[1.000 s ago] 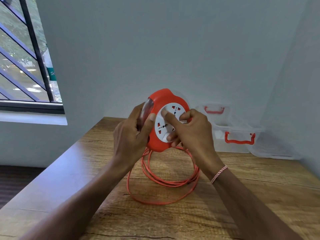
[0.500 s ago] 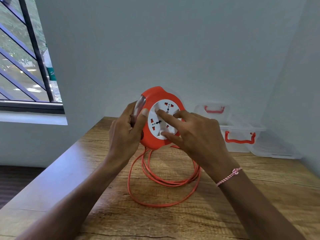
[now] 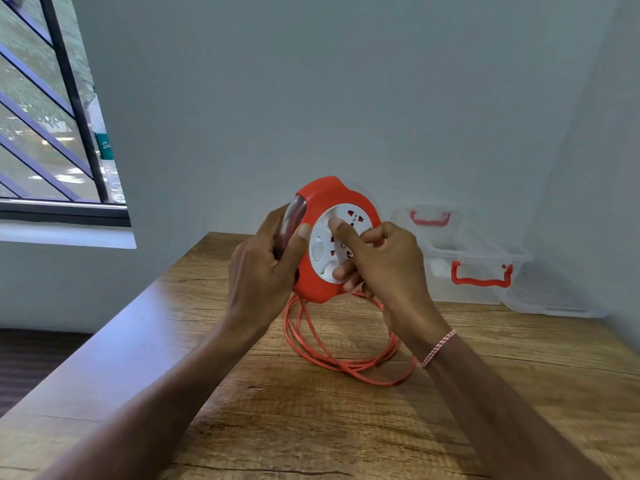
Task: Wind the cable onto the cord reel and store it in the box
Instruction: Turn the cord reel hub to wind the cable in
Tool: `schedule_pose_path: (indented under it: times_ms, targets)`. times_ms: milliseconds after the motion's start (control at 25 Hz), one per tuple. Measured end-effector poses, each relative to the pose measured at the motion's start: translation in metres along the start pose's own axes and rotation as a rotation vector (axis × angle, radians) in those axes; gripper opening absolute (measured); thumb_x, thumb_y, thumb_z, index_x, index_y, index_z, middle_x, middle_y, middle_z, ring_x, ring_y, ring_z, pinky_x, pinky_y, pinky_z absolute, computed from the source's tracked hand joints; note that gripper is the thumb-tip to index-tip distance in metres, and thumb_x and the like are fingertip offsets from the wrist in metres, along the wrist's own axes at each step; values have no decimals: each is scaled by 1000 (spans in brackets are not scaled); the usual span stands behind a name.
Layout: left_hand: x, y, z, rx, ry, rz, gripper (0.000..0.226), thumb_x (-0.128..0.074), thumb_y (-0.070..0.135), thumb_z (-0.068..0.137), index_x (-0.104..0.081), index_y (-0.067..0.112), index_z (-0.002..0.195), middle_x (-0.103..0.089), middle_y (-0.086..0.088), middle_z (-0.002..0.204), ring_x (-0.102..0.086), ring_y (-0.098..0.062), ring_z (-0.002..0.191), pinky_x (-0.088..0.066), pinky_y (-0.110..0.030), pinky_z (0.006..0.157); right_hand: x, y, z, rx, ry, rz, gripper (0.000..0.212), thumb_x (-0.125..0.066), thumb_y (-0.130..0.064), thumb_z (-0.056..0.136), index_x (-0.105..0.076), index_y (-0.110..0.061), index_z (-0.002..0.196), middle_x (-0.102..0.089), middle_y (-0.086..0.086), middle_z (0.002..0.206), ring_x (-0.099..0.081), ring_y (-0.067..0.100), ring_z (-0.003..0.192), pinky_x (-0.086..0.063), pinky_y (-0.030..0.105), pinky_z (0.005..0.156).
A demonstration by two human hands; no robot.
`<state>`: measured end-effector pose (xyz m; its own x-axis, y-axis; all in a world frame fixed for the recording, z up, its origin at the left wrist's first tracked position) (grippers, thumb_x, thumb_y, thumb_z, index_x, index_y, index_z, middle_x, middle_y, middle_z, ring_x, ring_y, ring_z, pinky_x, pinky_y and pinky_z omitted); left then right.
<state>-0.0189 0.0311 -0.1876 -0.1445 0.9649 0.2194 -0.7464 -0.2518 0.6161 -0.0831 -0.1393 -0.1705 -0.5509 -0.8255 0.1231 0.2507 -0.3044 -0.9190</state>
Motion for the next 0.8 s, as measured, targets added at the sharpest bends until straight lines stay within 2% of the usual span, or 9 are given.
schedule_pose_path:
  times_ms: [40, 120, 240, 320, 400, 520, 640, 720, 800]
  targets:
    - [0, -1, 1, 13, -3, -8, 60, -41, 76, 99, -52, 42, 148, -75, -9, 76, -76, -26, 66, -63, -58, 61, 3, -2, 2, 53, 15, -82, 54, -74, -69, 83, -61, -18, 92, -75, 0, 63, -71, 15, 49, -52, 26, 46]
    - [2, -3, 2, 25, -8, -29, 63, -38, 83, 97, -50, 47, 147, -75, -7, 75, -77, -23, 66, -64, -58, 60, 15, -12, 2, 351, 102, -435, 50, -70, -71, 85, -64, -22, 91, -73, -8, 73, -68, 7, 59, -54, 24, 56]
    - [5, -4, 3, 34, 1, -35, 57, -36, 87, 94, -48, 56, 141, -75, -7, 76, -76, -23, 65, -63, -59, 59, 18, -25, -4, 805, 23, -834, 49, -65, -64, 92, -62, -26, 123, -70, -5, 107, -66, 12, 72, -55, 28, 56]
    - [7, -5, 4, 48, 11, -56, 54, -37, 89, 93, -51, 58, 135, -76, -8, 82, -77, -25, 68, -64, -59, 61, 15, -25, -7, 937, -73, -1022, 54, -65, -59, 95, -57, -32, 142, -69, -2, 118, -70, 19, 76, -49, 26, 54]
    - [9, -4, 5, 51, 11, -69, 50, -37, 90, 91, -50, 62, 132, -79, -12, 93, -80, -27, 76, -66, -59, 64, 12, -25, -11, 1030, -77, -1100, 58, -66, -55, 96, -54, -34, 149, -74, 0, 117, -74, 21, 77, -42, 24, 53]
    - [8, -1, 5, 39, -11, -59, 48, -39, 88, 92, -50, 62, 131, -79, -17, 94, -80, -30, 77, -65, -60, 66, 6, -28, -18, 1043, -1, -1063, 59, -69, -55, 94, -59, -29, 147, -80, 3, 102, -75, 24, 71, -44, 24, 53]
    - [6, -2, 4, 38, -19, -25, 57, -42, 77, 98, -54, 44, 142, -75, -10, 76, -75, -24, 65, -63, -59, 62, 3, -29, -18, 974, 35, -1008, 62, -68, -62, 91, -63, -29, 142, -81, 3, 88, -74, 24, 68, -57, 31, 57]
    - [5, -1, 2, 17, -4, -10, 62, -39, 82, 97, -51, 45, 145, -67, -2, 63, -70, -18, 57, -61, -56, 58, 4, -31, -14, 832, 87, -876, 65, -62, -72, 86, -68, -26, 131, -79, -1, 79, -74, 19, 65, -59, 32, 59]
    - [2, 2, -1, -16, 2, -21, 59, -35, 85, 96, -46, 54, 145, -68, -3, 64, -71, -17, 57, -61, -55, 57, 6, -24, -9, 563, 128, -603, 59, -63, -76, 83, -66, -25, 113, -74, -9, 70, -71, 9, 58, -58, 25, 52]
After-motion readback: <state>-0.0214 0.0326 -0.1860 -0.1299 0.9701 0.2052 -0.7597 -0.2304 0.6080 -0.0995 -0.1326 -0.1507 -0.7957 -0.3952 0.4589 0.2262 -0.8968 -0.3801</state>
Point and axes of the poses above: each hand's wrist, its own z-axis towards the middle knuckle, its own x-axis out of the back of the hand, y = z × x, the point moved 5 cm from there along z, towards the middle knuckle
